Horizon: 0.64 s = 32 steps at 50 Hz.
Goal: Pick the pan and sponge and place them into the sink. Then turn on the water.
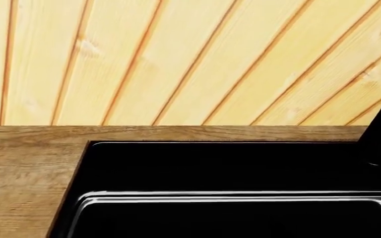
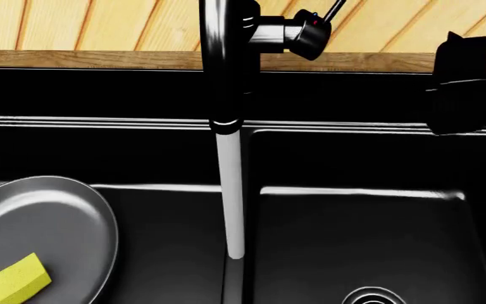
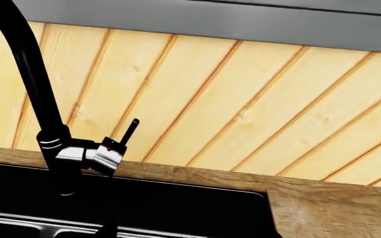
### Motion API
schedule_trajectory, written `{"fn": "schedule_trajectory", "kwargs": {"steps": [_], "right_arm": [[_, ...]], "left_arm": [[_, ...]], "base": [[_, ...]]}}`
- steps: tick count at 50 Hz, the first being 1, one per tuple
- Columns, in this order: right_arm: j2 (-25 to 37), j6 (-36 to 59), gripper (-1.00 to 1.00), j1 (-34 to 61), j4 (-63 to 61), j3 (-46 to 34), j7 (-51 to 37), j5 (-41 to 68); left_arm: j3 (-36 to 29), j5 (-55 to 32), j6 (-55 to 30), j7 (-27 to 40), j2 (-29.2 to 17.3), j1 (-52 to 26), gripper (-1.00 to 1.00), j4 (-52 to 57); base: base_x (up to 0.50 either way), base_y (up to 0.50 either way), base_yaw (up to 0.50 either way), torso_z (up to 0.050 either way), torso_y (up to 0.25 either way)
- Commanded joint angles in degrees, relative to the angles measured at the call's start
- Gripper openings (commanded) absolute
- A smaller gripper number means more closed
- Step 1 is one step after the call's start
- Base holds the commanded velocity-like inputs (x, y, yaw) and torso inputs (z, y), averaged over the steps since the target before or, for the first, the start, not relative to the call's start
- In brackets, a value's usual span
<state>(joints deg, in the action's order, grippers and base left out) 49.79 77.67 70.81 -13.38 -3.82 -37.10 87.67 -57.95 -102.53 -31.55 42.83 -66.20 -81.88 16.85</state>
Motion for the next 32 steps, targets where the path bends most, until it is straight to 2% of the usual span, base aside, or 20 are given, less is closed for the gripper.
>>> {"fn": "schedule_trajectory", "kwargs": {"steps": [1, 5, 7, 9, 15, 18, 21, 28, 30, 32], "right_arm": [[6.85, 2.36, 1.0, -1.63, -3.11, 5.31, -7.01, 10.86], [8.4, 1.99, 1.0, -0.86, -3.39, 5.38, -10.01, 13.94], [12.23, 1.61, 1.0, 0.15, -3.52, 5.48, -13.53, 20.74], [12.82, 1.73, 1.0, 1.36, -3.32, 4.27, -14.59, 22.13], [14.47, 0.3, 1.0, 1.84, -3.17, 2.78, -17.96, 25.62], [15.19, 0.67, 1.0, 0.85, -3.68, 2.54, -18.3, 25.3], [15.65, -0.05, 1.0, -0.25, -4.29, 2.99, -18.88, 25.88], [17.29, -1.44, 1.0, -1.94, -4.58, 3.26, -20.77, 27.59], [26.37, 1.0, 1.0, -10.69, -5.08, 16.66, -20.66, 37.97], [27.93, 2.84, 1.0, -14.37, -4.76, 22.21, -22.76, 42.05]], "left_arm": [[1.39, -2.33, -7.03, -1.66, -3.09, -5.49, 1.0, -0.54], [1.65, -3.52, -8.31, -3.46, -4.97, -5.77, 1.0, -1.43], [1.78, -4.3, -8.49, -2.73, -5.17, -5.94, 1.0, -0.9], [2.04, -4.84, -8.65, -2.16, -5.38, -6.31, 1.0, -0.6], [2.71, -5.41, -9.29, -4.85, -9.61, -6.04, 1.0, 1.65], [2.47, -3.12, -10.8, -4.07, -9.89, -6.5, 1.0, 1.9], [3.62, -4.95, -12.88, -4.26, -10.16, -8.78, 1.0, 0.59], [4.86, -7.06, -15.73, -5.75, -13.99, -10.46, 1.0, 0.63], [4.82, -7.45, -15.68, -5.46, -14.51, -10.25, 1.0, 1.19], [4.64, -7.78, -15.02, -4.97, -14.94, -9.7, 1.0, 1.7]], "base": [[0.0, 0.0, 0.0, 0.0, 0.0], [0.0, 0.0, 0.0, 0.0, 0.0], [0.0, 0.0, 0.0, 0.0, 0.0], [0.0, 0.0, 0.0, 0.0, 0.0], [0.0, 0.0, 0.0, 0.0, 0.0], [0.0, 0.0, 0.0, 0.0, 0.0], [0.0, 0.0, 0.0, 0.0, 0.0], [0.0, 0.0, 0.0, 0.0, 0.0], [0.0, 0.0, 0.0, 0.0, 0.0], [0.0, 0.0, 0.0, 0.0, 0.0]]}}
